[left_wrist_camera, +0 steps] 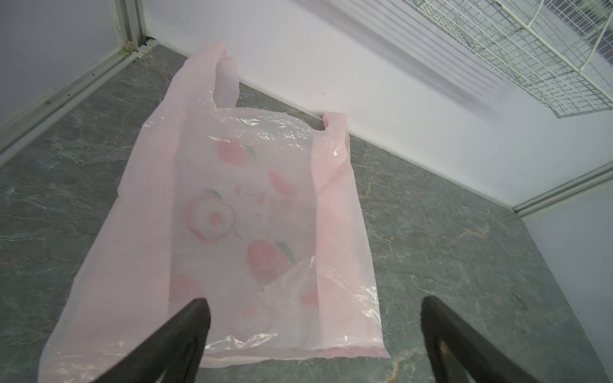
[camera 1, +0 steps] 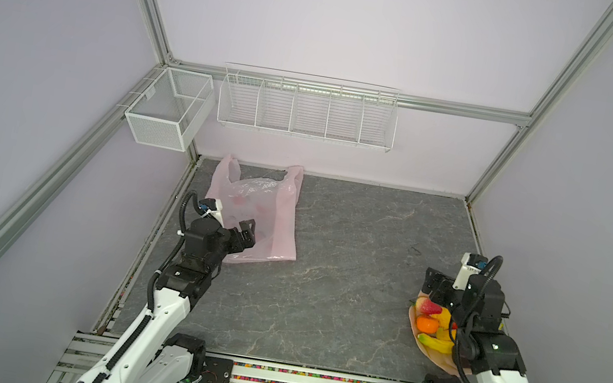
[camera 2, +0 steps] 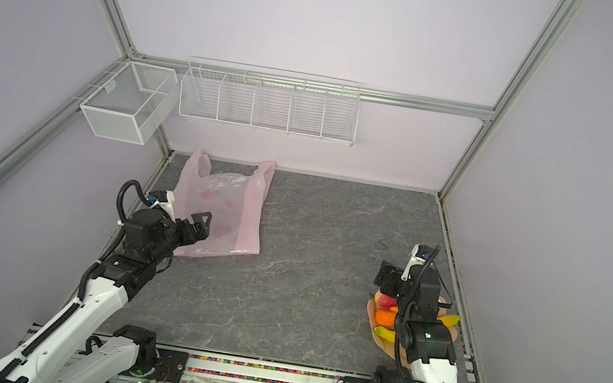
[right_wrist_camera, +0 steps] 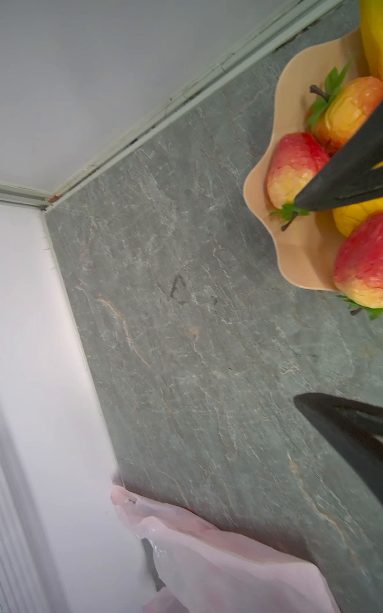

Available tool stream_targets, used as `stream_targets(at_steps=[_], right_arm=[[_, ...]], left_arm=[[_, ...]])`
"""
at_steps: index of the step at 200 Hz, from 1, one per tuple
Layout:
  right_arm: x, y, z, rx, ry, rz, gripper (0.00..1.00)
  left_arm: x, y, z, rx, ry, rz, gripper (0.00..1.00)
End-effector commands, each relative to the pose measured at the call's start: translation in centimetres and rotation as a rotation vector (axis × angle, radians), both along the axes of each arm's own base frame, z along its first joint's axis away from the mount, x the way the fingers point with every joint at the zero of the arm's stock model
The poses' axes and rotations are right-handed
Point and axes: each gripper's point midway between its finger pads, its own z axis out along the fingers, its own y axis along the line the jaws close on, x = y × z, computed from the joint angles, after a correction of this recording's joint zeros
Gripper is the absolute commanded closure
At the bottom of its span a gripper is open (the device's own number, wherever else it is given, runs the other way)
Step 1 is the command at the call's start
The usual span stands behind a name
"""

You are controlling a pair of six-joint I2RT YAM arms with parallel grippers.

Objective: Place the fruits into the plastic bag

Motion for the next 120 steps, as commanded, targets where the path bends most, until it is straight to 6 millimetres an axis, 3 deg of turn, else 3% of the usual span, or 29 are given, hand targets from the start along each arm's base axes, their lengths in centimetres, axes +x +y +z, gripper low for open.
stream_targets(at_steps=[1, 42, 120], right_arm=[[-2.1, 1.2, -0.9, 0.072, 0.100, 0.040, 0.12], [-3.5, 1.6, -1.6, 0.112, 0.215, 0.035, 0.12], [-4.7, 2.7, -3.9, 0.180, 0.433, 0.036, 0.12]], left_arm=[[-1.1, -1.7, -1.3, -0.054, 0.125, -0.052, 0.01], [-0.9, -4.6, -1.9, 0.006, 0.170, -0.139, 0.01], [2.8, -11.0, -4.9, 0.167, 0.355, -0.301, 0.01]])
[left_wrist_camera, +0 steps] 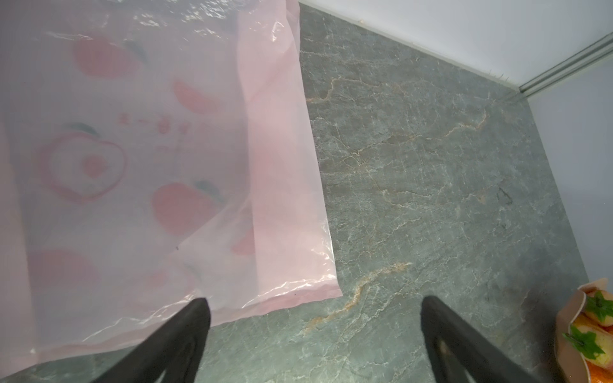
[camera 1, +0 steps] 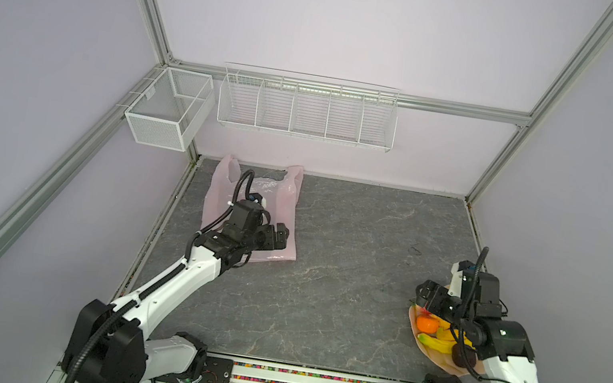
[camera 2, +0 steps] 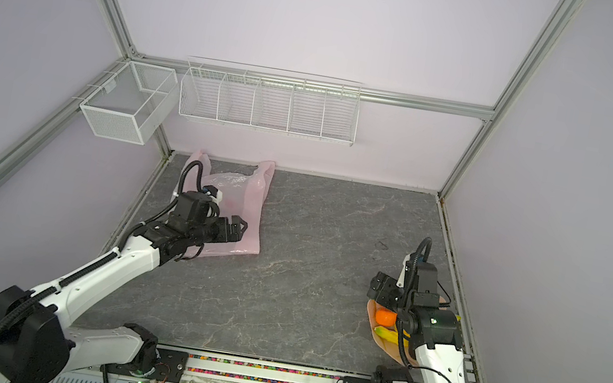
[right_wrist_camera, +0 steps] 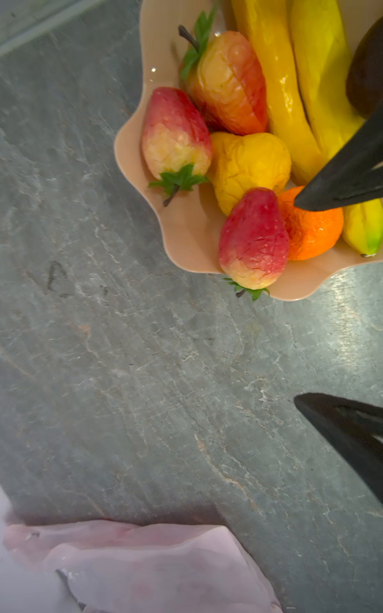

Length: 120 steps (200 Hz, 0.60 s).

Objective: Place the fruits into the plastic bag

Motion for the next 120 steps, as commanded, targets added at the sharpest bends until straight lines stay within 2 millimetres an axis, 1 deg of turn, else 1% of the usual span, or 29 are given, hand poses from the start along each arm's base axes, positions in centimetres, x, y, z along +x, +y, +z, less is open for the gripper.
stream_targets(at_steps=[1, 13, 30, 60, 73, 80, 97, 107, 120], right_arm=[[-0.8, 0.9, -0.2, 0.056, 0.060, 0.004, 0.12], [-0.7, 1.2, -0.2, 0.074, 0.065, 0.011, 0.12], [-0.6, 1.5, 0.2, 0.087, 0.056, 0.016, 0.12], [-0.3, 1.9, 0.8, 0.108, 0.041, 0.028, 0.12], [-0.1, 2.1, 0.9, 0.119, 0.037, 0.032, 0.12], [0.1, 2.2, 1.1, 0.124, 0.035, 0.032, 0.12], [0.6, 2.5, 1.4, 0.144, 0.026, 0.034, 0.12], [1.1, 2.8, 1.7, 0.163, 0.015, 0.038, 0.12], [1.6, 3.3, 1.9, 0.188, 0.006, 0.048, 0.12]], left_arm=[[1.0, -1.3, -1.0, 0.065, 0.059, -0.042, 0.01], [1.7, -2.1, -1.6, 0.099, 0.099, -0.059, 0.03], [3.0, -2.7, -2.7, 0.155, 0.145, -0.057, 0.06], [5.2, -4.5, -3.4, 0.253, 0.163, -0.087, 0.11], [6.0, -5.1, -4.3, 0.306, 0.184, -0.093, 0.13], [6.4, -4.9, -5.0, 0.342, 0.219, -0.084, 0.15], [7.3, -4.4, -6.9, 0.441, 0.294, -0.072, 0.24], [7.7, -4.3, -7.8, 0.472, 0.312, -0.073, 0.26], [8.4, -4.4, -8.5, 0.498, 0.315, -0.069, 0.29]])
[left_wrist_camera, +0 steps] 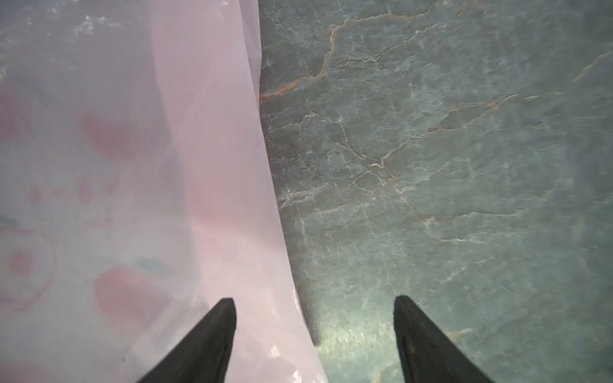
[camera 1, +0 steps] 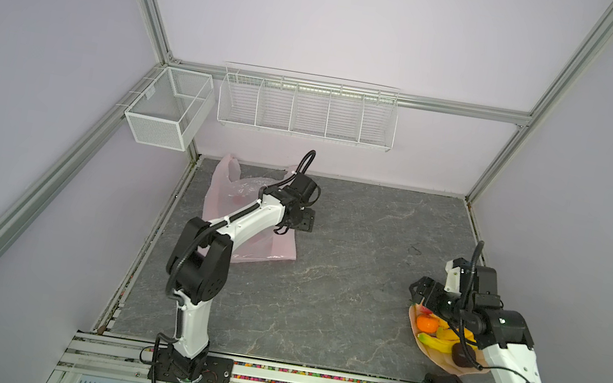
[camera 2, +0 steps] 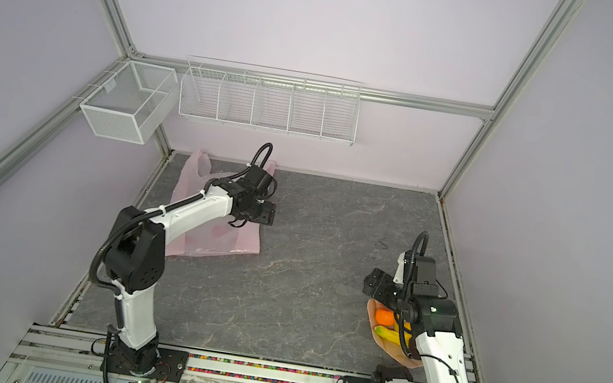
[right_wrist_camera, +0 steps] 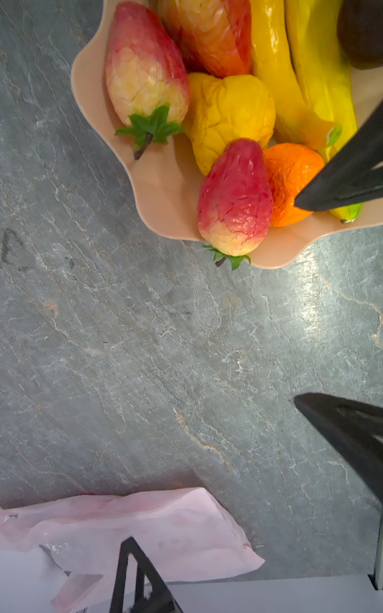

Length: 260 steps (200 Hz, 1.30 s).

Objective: Place the fruits into the plastic bag

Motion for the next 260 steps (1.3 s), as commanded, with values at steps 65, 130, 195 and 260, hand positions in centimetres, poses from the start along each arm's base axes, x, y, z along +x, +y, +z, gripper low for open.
stream_targets(at_steps=[65, 130, 195, 260], right_arm=[[5.4, 3.0, 3.2, 0.140, -0.088, 0.048, 0.12], [11.5, 6.7, 3.3, 0.254, -0.081, 0.102, 0.12], [16.5, 9.9, 0.8, 0.332, 0.003, 0.116, 0.12], [19.4, 14.0, -0.9, 0.300, 0.021, 0.357, 0.07]], left_arm=[[-1.1, 2.5, -4.8, 0.266, 0.129, -0.058, 0.71], [-9.1, 0.6, -3.4, 0.326, 0.064, -0.298, 1.00], [-21.5, -4.0, -1.2, 0.286, -0.041, -0.676, 1.00], [-26.4, -3.6, -1.6, 0.293, -0.006, -0.776, 1.00]])
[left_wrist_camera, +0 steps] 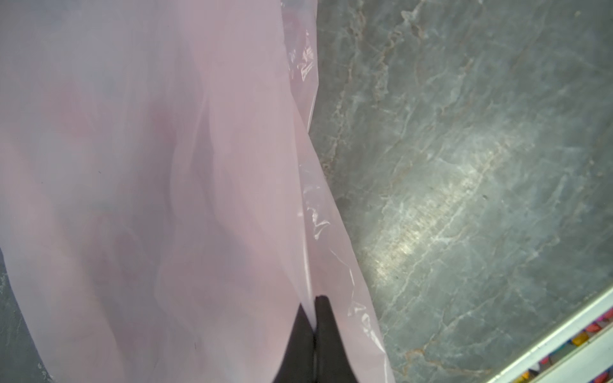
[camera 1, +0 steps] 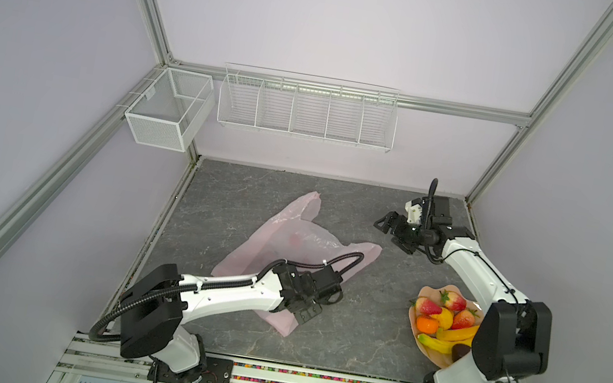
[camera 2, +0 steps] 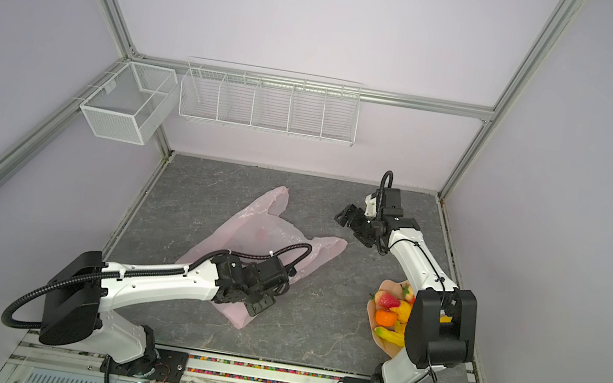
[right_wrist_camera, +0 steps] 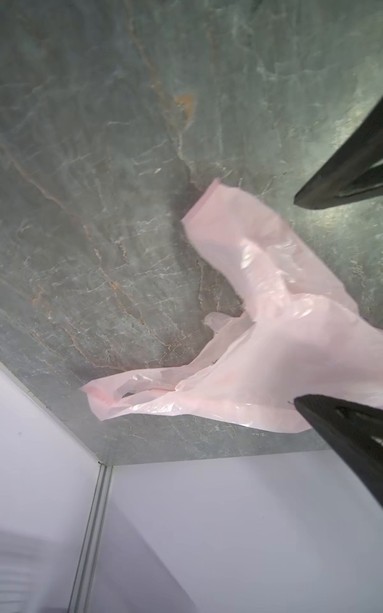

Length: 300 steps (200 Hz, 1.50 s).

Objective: Place the fruits into the plastic bag

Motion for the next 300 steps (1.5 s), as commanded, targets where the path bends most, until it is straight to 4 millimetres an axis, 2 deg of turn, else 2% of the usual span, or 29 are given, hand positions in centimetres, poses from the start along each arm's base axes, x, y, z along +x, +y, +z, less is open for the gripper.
stream_targets(at_steps=[1, 25, 53, 81, 90, 106, 131, 148, 178, 209, 222, 244, 276, 300], right_arm=[[0.0, 3.2, -0.6, 0.023, -0.014, 0.169, 0.07], [-0.3, 5.6, -2.9, 0.013, 0.016, 0.279, 0.03], [-0.2, 7.7, -5.0, 0.005, 0.011, 0.354, 0.01], [-0.5, 10.6, -6.5, -0.018, -0.012, 0.471, 0.02], [-0.6, 11.3, -7.0, -0.022, -0.007, 0.495, 0.04], [-1.1, 12.3, -7.8, -0.001, 0.005, 0.519, 0.07], [-2.2, 13.0, -8.9, 0.000, 0.007, 0.549, 0.13], [-3.1, 13.3, -9.2, -0.001, 0.009, 0.575, 0.21], [-4.8, 13.5, -8.6, 0.008, -0.013, 0.575, 0.32], [-6.7, 13.7, -8.8, -0.015, -0.005, 0.573, 0.49], [-7.3, 13.9, -8.6, -0.019, -0.007, 0.562, 0.57], [-8.2, 14.3, -7.8, -0.025, -0.017, 0.497, 0.64], [-9.8, 16.5, -5.5, 0.046, -0.049, 0.398, 0.74], [-11.0, 18.8, -4.4, 0.123, -0.050, 0.337, 0.77]], left_arm=[[-0.3, 0.8, 0.5, 0.003, -0.002, 0.021, 1.00], [-0.1, 1.5, 0.6, 0.007, -0.009, 0.109, 1.00], [-0.5, 3.0, 0.9, -0.022, 0.003, 0.232, 0.91], [-1.2, 4.3, 2.0, -0.140, 0.022, 0.366, 0.76], [-1.3, 4.9, 2.7, -0.190, 0.019, 0.412, 0.70], [-1.2, 6.3, 3.8, -0.281, -0.008, 0.531, 0.52], [-0.1, 8.7, 6.0, -0.451, -0.043, 0.722, 0.36], [1.1, 10.6, 7.2, -0.568, 0.002, 0.887, 0.32], [3.5, 12.1, 8.8, -0.714, 0.068, 1.063, 0.27], [6.9, 11.3, 9.0, -0.753, 0.145, 1.140, 0.25], [8.7, 10.4, 9.4, -0.762, 0.158, 1.143, 0.24], [11.5, 8.1, 10.3, -0.782, 0.191, 1.132, 0.22], [14.7, 5.2, 10.3, -0.800, 0.254, 1.138, 0.20], [16.5, 4.1, 9.8, -0.800, 0.291, 1.154, 0.20]])
